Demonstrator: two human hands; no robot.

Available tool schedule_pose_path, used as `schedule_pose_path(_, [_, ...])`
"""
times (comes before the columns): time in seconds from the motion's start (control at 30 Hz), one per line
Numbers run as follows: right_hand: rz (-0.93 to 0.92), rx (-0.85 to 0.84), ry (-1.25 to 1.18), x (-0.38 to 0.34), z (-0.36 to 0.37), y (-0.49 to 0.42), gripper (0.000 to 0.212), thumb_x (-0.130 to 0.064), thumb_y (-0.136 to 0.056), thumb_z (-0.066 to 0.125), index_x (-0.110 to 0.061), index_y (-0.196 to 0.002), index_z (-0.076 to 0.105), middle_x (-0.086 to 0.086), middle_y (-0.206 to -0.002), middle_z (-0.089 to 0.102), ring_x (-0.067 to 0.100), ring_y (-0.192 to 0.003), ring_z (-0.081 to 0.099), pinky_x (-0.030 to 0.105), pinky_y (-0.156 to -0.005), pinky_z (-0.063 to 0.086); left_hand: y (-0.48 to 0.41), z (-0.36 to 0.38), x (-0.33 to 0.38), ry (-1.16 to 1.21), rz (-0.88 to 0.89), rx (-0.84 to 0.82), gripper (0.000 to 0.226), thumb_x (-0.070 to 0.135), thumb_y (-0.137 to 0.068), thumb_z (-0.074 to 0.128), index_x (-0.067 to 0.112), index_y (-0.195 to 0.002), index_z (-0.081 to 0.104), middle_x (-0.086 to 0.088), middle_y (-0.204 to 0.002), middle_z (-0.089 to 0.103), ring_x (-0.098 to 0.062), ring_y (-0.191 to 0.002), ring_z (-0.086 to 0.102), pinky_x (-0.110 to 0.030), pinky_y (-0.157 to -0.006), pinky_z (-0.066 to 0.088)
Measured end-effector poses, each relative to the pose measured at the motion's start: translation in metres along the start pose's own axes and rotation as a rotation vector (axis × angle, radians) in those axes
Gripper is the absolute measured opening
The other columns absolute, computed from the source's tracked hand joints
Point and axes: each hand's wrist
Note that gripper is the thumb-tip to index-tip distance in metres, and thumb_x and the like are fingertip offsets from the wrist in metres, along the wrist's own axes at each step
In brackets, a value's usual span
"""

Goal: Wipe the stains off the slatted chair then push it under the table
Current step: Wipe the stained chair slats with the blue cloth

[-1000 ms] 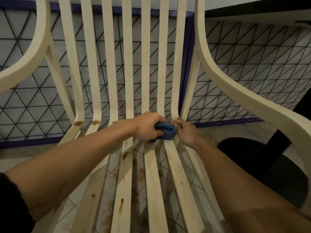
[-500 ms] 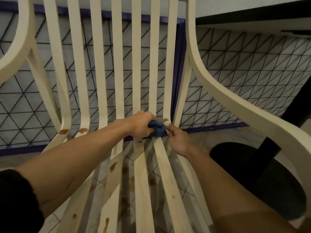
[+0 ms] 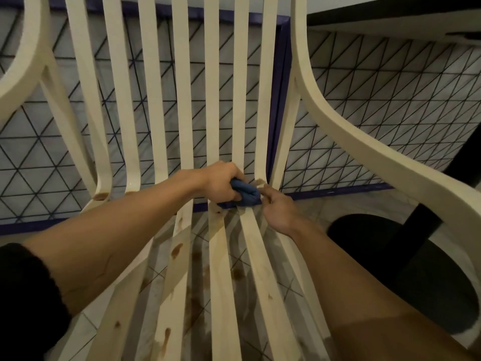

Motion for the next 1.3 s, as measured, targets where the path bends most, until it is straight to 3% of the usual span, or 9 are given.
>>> schedule_pose_path(0.23, [0.008,-0.04,-0.005,-0.006,-0.005,0.005,0.052,-0.013,-0.099,0.053,-0.009,-0.148,0.038,0.004,-0.16,0.025,0.021,-0.145,0.028,0.024,-0.116,0.021,0.043,0.0,0.025,0.064,0.161,-0.126,0.015,0.03,-0.084,0.07,0.04,-0.096,0.069,0.018,-0.085,0.068,-0.001,-0.08,0.062,-0.022,-0.072,0.05])
schedule_pose_path(0.4, [0.035,-0.053,-0.079,-0.005,-0.006,0.005,0.051,-0.007,-0.099,0.051,-0.007,-0.149,0.036,0.004,-0.161,0.023,0.02,-0.145,0.028,0.01,-0.101,0.019,0.049,0.005,0.028,0.088,0.161,-0.07,0.011,0.026,-0.086,0.068,0.035,-0.093,0.068,0.014,-0.082,0.068,-0.003,-0.076,0.063,-0.025,-0.07,0.05])
schedule_pose_path(0.53, [0.033,-0.046,-0.067,-0.005,-0.006,0.005,0.054,-0.01,-0.098,0.055,-0.009,-0.149,0.038,0.003,-0.161,0.023,0.02,-0.144,0.029,0.023,-0.113,0.022,0.057,0.012,0.03,0.11,0.158,-0.028,0.012,0.026,-0.088,0.068,0.03,-0.099,0.07,0.013,-0.086,0.068,-0.002,-0.079,0.063,-0.027,-0.073,0.055])
schedule_pose_path(0.73, [0.038,-0.015,-0.023,-0.003,-0.001,0.002,0.045,-0.008,-0.102,0.044,-0.013,-0.147,0.043,-0.001,-0.16,0.025,0.017,-0.146,0.025,0.019,-0.113,0.017,0.072,0.004,0.039,0.118,0.229,-0.177,0.018,0.026,-0.087,0.07,0.028,-0.104,0.072,0.014,-0.093,0.07,-0.003,-0.087,0.065,-0.03,-0.08,0.056])
schedule_pose_path(0.87, [0.048,-0.034,-0.074,-0.001,-0.003,0.002,0.05,-0.005,-0.1,0.049,-0.01,-0.149,0.038,0.003,-0.157,0.032,0.013,-0.138,0.035,0.01,-0.103,0.023,0.067,0.011,0.031,0.128,0.152,-0.035,0.011,0.024,-0.088,0.069,0.025,-0.098,0.071,0.01,-0.084,0.069,-0.003,-0.077,0.064,-0.033,-0.073,0.057])
schedule_pose_path(1.0, [0.034,-0.013,-0.044,0.0,0.001,0.0,0.048,-0.006,-0.101,0.045,-0.012,-0.148,0.04,0.001,-0.16,0.026,0.019,-0.146,0.025,0.018,-0.112,0.015,0.067,0.019,0.025,0.113,0.115,0.06,0.015,0.025,-0.089,0.067,0.026,-0.104,0.07,0.009,-0.087,0.069,-0.003,-0.079,0.062,-0.032,-0.074,0.055])
schedule_pose_path(1.1, [0.041,0.001,-0.061,-0.001,0.002,-0.001,0.045,-0.01,-0.102,0.046,-0.015,-0.147,0.042,-0.002,-0.16,0.027,0.018,-0.146,0.027,0.026,-0.119,0.02,0.075,0.018,0.03,0.128,0.139,0.007,0.014,0.026,-0.089,0.067,0.029,-0.103,0.07,0.013,-0.087,0.068,-0.002,-0.08,0.062,-0.027,-0.074,0.054])
schedule_pose_path(1.2, [0.034,0.014,-0.062,-0.001,0.003,-0.002,0.042,-0.012,-0.104,0.04,-0.014,-0.146,0.045,-0.002,-0.159,0.027,0.017,-0.146,0.026,0.023,-0.117,0.019,0.085,0.012,0.041,0.103,0.199,-0.103,0.018,0.03,-0.089,0.067,0.03,-0.107,0.07,0.015,-0.093,0.069,0.002,-0.084,0.062,-0.017,-0.073,0.052])
schedule_pose_path(1.3, [0.036,0.007,-0.037,0.0,0.002,-0.002,0.042,-0.014,-0.104,0.039,-0.016,-0.146,0.044,-0.002,-0.159,0.027,0.017,-0.146,0.026,0.024,-0.118,0.019,0.088,0.008,0.046,0.098,0.238,-0.141,0.019,0.029,-0.088,0.069,0.03,-0.107,0.071,0.016,-0.093,0.07,0.002,-0.085,0.064,-0.021,-0.075,0.053])
Point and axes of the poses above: each hand's wrist, its own y-axis away from the middle knuckle, its own z-axis out of the palm, x = y × z
